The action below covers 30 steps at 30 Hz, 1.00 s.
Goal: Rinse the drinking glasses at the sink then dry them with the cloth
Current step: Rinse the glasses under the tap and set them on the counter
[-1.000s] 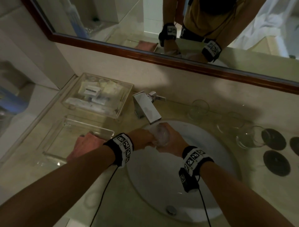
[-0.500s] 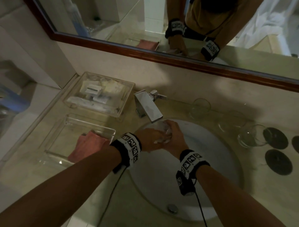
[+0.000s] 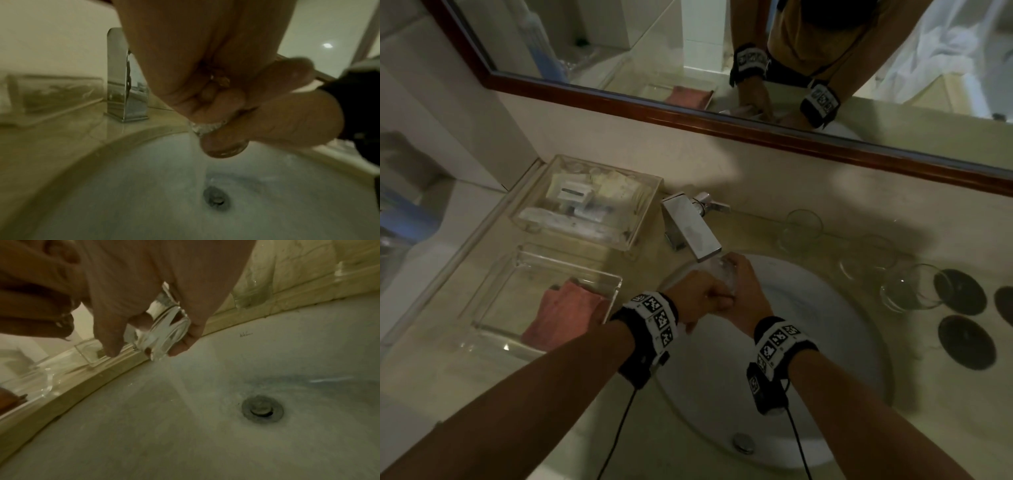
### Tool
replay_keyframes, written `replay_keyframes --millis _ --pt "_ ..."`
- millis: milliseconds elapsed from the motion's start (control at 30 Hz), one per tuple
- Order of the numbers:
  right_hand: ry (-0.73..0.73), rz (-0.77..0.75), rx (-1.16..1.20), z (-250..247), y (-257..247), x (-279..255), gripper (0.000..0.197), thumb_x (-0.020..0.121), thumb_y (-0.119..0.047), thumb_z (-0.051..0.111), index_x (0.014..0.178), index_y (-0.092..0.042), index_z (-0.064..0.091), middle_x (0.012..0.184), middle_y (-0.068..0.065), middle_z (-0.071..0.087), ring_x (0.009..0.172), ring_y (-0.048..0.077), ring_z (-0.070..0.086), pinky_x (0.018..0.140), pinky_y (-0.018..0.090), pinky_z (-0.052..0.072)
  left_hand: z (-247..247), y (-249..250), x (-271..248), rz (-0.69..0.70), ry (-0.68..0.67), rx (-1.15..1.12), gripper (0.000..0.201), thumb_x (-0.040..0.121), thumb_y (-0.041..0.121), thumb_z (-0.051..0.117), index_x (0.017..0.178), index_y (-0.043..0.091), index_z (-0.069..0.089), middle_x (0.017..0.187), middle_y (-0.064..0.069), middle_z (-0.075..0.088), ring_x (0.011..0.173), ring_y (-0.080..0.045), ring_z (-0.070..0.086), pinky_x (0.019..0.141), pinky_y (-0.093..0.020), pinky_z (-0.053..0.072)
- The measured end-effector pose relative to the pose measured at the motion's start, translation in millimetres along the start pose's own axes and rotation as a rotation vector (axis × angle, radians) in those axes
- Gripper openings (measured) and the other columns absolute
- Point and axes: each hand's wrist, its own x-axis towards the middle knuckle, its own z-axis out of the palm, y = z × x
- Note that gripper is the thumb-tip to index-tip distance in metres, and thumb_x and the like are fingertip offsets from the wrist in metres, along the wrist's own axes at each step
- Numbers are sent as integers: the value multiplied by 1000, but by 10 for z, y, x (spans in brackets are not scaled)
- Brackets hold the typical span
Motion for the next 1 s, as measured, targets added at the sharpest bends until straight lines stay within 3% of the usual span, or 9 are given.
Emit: replay_keyframes --millis 200,333,433,533,633,733,833,900,1000 --pt "11 -29 -70 -51 -73 54 88 65 -18 87 138 -16 38 131 3 49 113 15 49 95 31 45 25 5 -31 -23 99 -122 25 94 31 56 107 15 71 94 -1 72 39 -9 59 43 -20 47" --pt "-116 -51 -103 -179 -113 76 84 64 -17 87 133 -22 39 115 -6 54 105 16 57 81 25 48 -179 -111 -22 170 -61 660 46 96 53 37 111 22 68 108 0 69 87 -19 66 77 -28 47" --pt "-189 -46 -100 -227 -91 82 87 58 -14 90 129 -26 41 110 -6 61 98 12 62 71 13 48 -276 -113 -3 190 -88 1024 53 98 54 31 111 15 65 109 -5 66 93 -26 64 74 -30 44" --pt "-190 -37 -67 -201 -55 60 87 57 -16 91 125 -35 40 112 -10 62 99 8 62 77 21 53 -205 -110 2 149 -194 528 32 100 33 45 122 20 63 120 -2 64 66 0 61 62 -2 38" --pt "-199 -32 -49 -172 -30 10 88 58 -11 88 126 -38 38 119 -9 56 106 13 58 81 27 51 -119 -108 -29 61 -244 53 26 97 12 51 116 19 67 113 1 67 42 -5 60 41 -14 42" --pt "-136 -5 3 -105 -6 -14 87 62 -6 85 133 -25 38 124 -2 51 109 17 56 82 25 50 -60 -73 -58 27 -172 -39 27 96 9 51 112 23 68 101 6 66 40 -17 61 37 -22 41" --pt "0 34 84 35 -3 -49 86 67 -7 81 139 -19 36 135 -1 41 118 17 49 99 36 48 -7 20 -57 16 -25 -111 24 95 13 54 116 13 67 96 2 66 35 -7 58 35 -19 40" --pt "123 41 138 117 -29 -78 80 68 -6 75 138 -20 39 134 1 40 112 19 50 98 39 49 52 101 -55 4 59 -172 24 95 15 55 114 8 68 88 0 66 32 -5 55 36 -18 41" --pt "213 4 18 123 -65 -89 72 74 -4 74 137 -20 44 131 3 48 106 11 49 84 22 44 96 201 -86 -40 166 -237 21 94 20 57 103 5 69 69 5 65 30 -6 53 35 -17 38"
